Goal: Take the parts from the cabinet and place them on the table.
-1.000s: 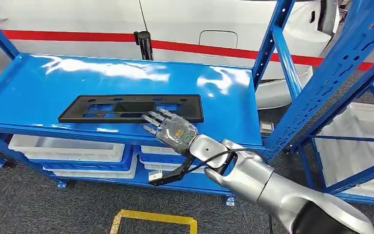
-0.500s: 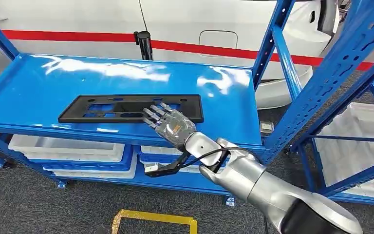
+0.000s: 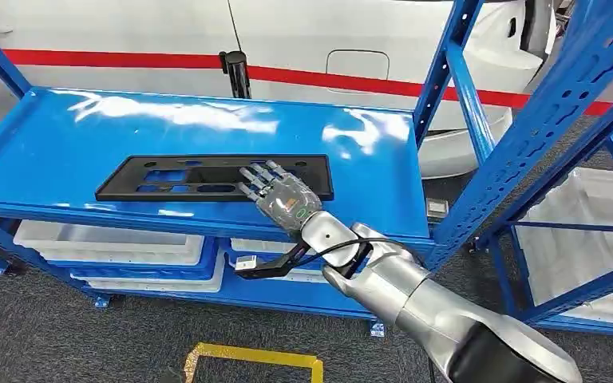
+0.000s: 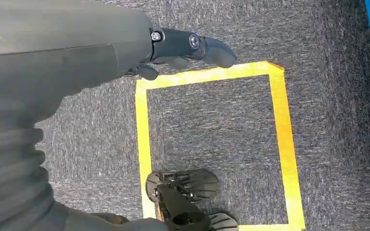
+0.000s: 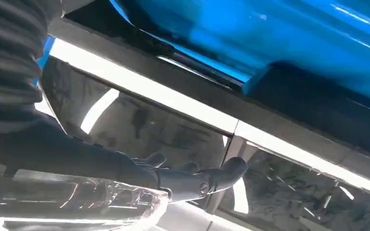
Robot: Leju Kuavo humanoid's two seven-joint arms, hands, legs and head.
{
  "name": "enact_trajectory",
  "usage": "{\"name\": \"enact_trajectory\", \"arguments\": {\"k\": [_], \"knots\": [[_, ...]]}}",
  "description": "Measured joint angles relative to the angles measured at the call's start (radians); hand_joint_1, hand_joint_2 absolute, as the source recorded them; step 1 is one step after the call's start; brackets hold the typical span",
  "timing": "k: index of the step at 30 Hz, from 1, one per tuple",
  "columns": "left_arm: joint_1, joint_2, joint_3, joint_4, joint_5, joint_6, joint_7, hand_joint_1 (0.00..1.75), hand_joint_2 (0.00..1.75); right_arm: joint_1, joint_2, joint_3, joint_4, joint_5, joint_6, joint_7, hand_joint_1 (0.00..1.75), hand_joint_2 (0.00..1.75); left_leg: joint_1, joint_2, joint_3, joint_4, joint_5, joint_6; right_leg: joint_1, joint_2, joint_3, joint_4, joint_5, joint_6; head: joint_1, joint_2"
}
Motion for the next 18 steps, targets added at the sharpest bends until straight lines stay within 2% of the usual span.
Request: {"name": "enact_trajectory", "arguments": {"k": [9,13,18], "knots": [[-0.001,-0.001,0.000,0.000,-0.002,0.000,0.003,0.00,1.75,0.000,0.012,-0.014,0.039,0.036,-0.013,0.013,0.00,1.75,0.000,0.000,0.000,0.000,0.000,0.000,0.000,0.000,0.000,0.000,0.000,0.000,0.000,0.000],[-0.001,-0.002,0.000,0.000,-0.010,0.001,0.003,0.00,1.75,-0.001,0.025,-0.043,0.084,0.089,-0.043,0.030,0.00,1.75,0.000,0.000,0.000,0.000,0.000,0.000,0.000,0.000,0.000,0.000,0.000,0.000,0.000,0.000],[-0.001,-0.004,0.000,0.000,-0.012,0.006,0.003,0.00,1.75,-0.004,0.040,-0.071,0.131,0.114,-0.048,0.050,0.00,1.75,0.000,0.000,0.000,0.000,0.000,0.000,0.000,0.000,0.000,0.000,0.000,0.000,0.000,0.000]]}}
